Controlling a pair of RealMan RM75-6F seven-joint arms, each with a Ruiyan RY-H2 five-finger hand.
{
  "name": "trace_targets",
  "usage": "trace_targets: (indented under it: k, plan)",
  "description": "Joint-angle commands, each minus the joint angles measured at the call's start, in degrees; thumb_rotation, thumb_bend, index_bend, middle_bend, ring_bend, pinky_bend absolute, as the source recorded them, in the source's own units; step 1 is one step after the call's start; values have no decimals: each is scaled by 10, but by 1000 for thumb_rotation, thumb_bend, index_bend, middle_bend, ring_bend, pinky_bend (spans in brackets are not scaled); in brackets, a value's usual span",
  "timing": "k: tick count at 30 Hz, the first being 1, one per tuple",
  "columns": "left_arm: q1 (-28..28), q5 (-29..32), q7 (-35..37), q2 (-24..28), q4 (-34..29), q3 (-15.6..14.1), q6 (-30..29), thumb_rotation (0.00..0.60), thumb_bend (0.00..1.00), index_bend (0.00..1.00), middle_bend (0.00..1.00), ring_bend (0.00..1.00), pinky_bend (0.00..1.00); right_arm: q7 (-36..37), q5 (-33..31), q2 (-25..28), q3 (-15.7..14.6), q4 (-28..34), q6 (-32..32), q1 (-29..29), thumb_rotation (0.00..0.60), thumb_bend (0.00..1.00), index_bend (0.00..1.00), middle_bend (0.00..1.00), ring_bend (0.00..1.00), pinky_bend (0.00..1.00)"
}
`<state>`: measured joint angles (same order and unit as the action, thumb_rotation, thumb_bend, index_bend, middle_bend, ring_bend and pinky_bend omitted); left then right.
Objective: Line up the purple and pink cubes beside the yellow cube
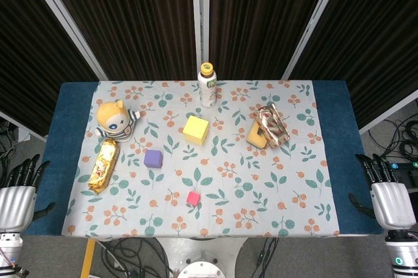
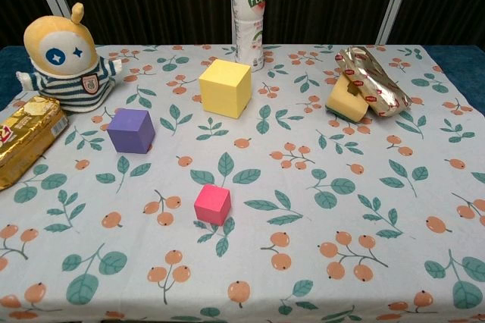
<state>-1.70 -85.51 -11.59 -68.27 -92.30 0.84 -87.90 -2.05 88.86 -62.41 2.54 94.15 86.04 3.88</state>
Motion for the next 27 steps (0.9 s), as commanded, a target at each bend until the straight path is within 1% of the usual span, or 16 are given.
trace_targets:
  k: [1, 7, 12, 17, 20, 21, 24, 27]
  plan:
    - [-1, 1, 3, -1, 2, 0, 3, 600, 0, 163, 29, 27, 135, -2, -2, -1, -1, 2, 0, -1, 600, 164, 59, 98, 0, 121]
    - [-4, 0, 7, -5, 8, 2, 7, 600, 0, 163, 29, 28, 136, -8, -1, 0, -2, 6, 3, -3, 600, 165, 59, 98, 0, 121]
    - [-6, -2, 11, -7, 10, 2, 9, 600, 0, 164, 58, 61, 137, -11, -1, 1, -2, 9, 5, -5, 600, 164, 59, 98, 0, 121]
    - [-12, -13, 21, -6, 16, 2, 11, 600, 0, 173, 72, 61, 137, -15, 3, 3, -2, 10, 8, -6, 600, 164, 59, 98, 0, 121]
    - [-25, -32, 36, -2, 20, 6, 14, 600, 0, 201, 102, 64, 137, -20, 6, 6, -2, 13, 7, -4, 600, 164, 59, 98, 0, 121]
    - [-31, -42, 45, -1, 22, 7, 14, 600, 1, 216, 127, 76, 142, -22, 7, 6, -1, 15, 7, -4, 600, 164, 59, 98, 0, 121]
    - [-56, -79, 83, 1, 31, 8, 24, 600, 24, 283, 224, 140, 193, -29, 11, 8, 0, 18, 8, -2, 600, 164, 59, 98, 0, 121]
    - [-88, -111, 103, 3, 42, 9, 46, 600, 48, 300, 272, 193, 232, -36, 11, 8, 2, 20, 8, 0, 600, 164, 59, 98, 0, 121]
